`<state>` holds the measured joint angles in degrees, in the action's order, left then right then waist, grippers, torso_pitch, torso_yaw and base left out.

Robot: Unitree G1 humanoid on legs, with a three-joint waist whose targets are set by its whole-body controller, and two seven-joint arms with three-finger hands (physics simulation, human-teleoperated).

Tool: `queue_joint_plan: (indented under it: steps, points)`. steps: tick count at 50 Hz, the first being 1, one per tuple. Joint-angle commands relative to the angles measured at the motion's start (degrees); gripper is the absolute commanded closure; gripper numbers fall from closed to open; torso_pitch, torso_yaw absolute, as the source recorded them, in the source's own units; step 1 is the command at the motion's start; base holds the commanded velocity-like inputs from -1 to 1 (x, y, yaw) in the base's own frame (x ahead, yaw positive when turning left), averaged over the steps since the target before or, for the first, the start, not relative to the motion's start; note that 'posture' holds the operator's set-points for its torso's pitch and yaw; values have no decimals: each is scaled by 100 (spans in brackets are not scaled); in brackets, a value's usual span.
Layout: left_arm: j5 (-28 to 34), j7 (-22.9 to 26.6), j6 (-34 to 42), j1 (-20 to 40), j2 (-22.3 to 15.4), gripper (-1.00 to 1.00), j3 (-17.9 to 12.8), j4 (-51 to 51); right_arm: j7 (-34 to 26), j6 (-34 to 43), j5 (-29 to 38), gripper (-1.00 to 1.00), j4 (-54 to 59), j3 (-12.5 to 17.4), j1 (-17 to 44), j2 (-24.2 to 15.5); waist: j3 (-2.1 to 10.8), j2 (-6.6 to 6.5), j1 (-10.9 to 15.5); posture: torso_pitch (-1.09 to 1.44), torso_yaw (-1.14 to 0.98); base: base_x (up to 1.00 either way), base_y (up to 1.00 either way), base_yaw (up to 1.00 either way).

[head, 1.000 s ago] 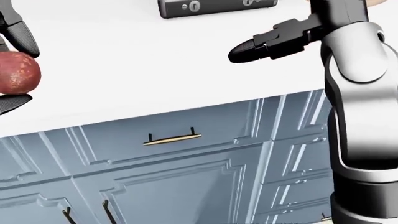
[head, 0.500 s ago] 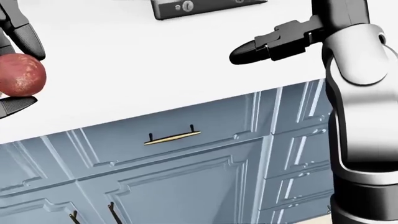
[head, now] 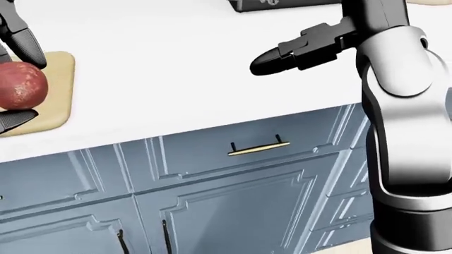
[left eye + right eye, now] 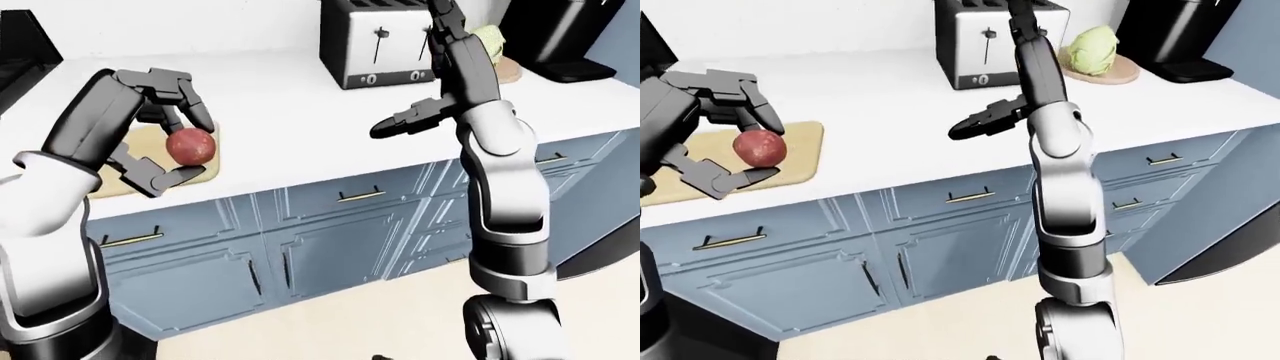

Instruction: Place the lettuce and the sweet potato on separate cutting boards.

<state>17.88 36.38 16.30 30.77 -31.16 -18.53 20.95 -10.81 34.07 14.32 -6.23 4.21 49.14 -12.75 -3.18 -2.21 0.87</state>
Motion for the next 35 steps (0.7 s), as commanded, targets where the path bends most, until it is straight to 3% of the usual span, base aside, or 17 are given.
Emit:
queue_joint_plan:
  steps: [1, 5, 9, 10, 11, 12, 13, 15, 22, 23, 25, 26, 27, 29, 31, 32, 35]
  points:
    - [-20, -88, -118, 194, -69, 100, -46, 174, 61, -130, 30, -100, -159, 109, 176, -85, 165, -83, -31, 0, 0, 0, 0, 0]
    - [-8, -77, -112, 167, -51, 100, -55, 204, 59, -121, 13, -100, -183, 114, 152, -80, 245, -116, -14, 0, 0, 0, 9, 0]
    - [-12, -75, -94, 185, -56, 100, -68, 213, 78, -108, 0, -100, -190, 115, 151, -82, -35, 318, 2, 0, 0, 0, 86, 0]
    - [-9, -83, -110, 181, -53, 100, -63, 199, 82, -106, 1, -100, -193, 111, 149, -80, -2, 471, 2, 0, 0, 0, 100, 0]
    - [-10, -84, -114, 172, -49, 100, -62, 204, 82, -109, 0, -100, -190, 107, 149, -79, 163, 758, -78, 0, 0, 0, 100, 0]
    - [-10, -79, -102, 166, -47, 100, -64, 221, 82, -112, 1, -100, -190, 105, 148, -80, 17, 407, -114, 0, 0, 0, 100, 0]
    - [-7, -81, -101, 154, -40, 100, -63, 233, 84, -139, 4, -100, -175, 99, 135, -79, 196, 475, -82, 0, 0, 0, 100, 0]
    - [0, -81, -110, 142, -36, 100, -60, 232, 76, -150, 3, -100, -179, 95, 122, -75, 280, 530, -121, 0, 0, 0, 100, 0]
    - [27, -83, -106, 178, -17, 100, -25, 218, 50, -174, 17, -100, -206, 93, 84, -77, 124, 165, -163, 0, 0, 0, 94, 0]
    - [28, -78, -90, 173, -10, 100, -26, 238, 44, -178, 27, -100, -209, 88, 79, -80, 156, -104, -211, 0, 0, 0, 50, 0]
    - [32, -72, -88, 195, -12, 100, -18, 225, 26, -192, 40, -100, -223, 77, 56, -72, 276, -921, -129, 0, 0, 0, 15, 0]
    - [34, -61, -67, 189, -9, 100, -19, 256, 19, -190, 48, -100, -227, 75, 53, -69, 113, -397, -189, 0, 0, 0, 9, 0]
    - [35, -58, -63, 191, -9, 100, -20, 258, 15, -195, 60, -100, -228, 72, 51, -68, 193, -481, -139, 0, 0, 0, 10, 0]
    - [46, -64, -71, 195, -9, 100, -16, 244, 5, -187, 60, -100, -228, 77, 56, -56, 240, -380, -93, 0, 0, 0, 9, 0]
    - [78, -94, -116, 206, -2, 100, 9, 172, -4, -188, 71, -100, -234, 66, 45, -40, 231, -232, -51, 0, 0, 0, 7, 0]
    - [106, -123, -159, 232, 0, 100, 32, 87, -1, -180, 68, -100, -231, 73, 51, -31, 125, -146, -43, 0, 0, 0, 0, 0]
    - [162, -153, -216, 267, 8, 100, 69, -23, 8, -173, 58, -100, -223, 81, 56, -22, 88, -62, -80, 0, 0, 0, 0, 0]
